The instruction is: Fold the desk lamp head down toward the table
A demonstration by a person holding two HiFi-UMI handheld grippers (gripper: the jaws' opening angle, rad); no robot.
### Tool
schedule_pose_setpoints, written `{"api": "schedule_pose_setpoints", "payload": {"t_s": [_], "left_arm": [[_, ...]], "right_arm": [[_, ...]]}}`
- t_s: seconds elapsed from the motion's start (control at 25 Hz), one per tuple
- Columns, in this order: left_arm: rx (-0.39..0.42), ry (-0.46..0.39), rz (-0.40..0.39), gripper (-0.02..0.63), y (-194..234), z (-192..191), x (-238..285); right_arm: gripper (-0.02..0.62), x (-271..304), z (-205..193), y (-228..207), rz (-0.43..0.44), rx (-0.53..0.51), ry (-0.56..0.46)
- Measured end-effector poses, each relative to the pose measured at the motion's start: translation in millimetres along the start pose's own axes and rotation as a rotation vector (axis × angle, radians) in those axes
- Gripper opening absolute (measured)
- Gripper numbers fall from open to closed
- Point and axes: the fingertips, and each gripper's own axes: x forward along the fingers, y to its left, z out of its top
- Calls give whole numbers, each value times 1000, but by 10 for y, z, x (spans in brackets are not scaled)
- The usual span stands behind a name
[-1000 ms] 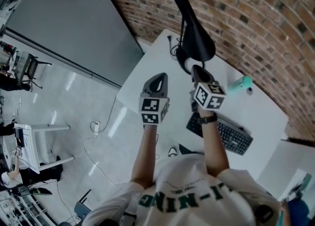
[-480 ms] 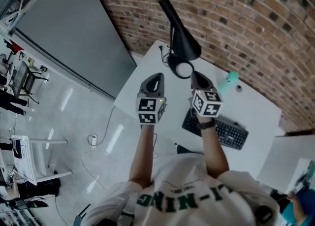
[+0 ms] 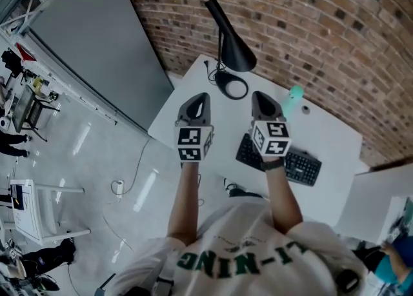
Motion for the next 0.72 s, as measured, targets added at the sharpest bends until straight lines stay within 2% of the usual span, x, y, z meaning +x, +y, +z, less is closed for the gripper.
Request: {"api": "schedule_pose_setpoints", "payload": {"t_s": [0.16,0.36,0.72], "left_arm": [[-26,-2,5,-2,-71,-24,-168],[-4,-15,-8,-2,-149,28,-300],[-28,25,-42,-2,-436,-140,-539]], "right_arm": [[6,-240,2,1,-5,-14,-17],[6,-494,-36,14,-25,1,-29],[6,-967,-163,126,-35,6,-29]]}}
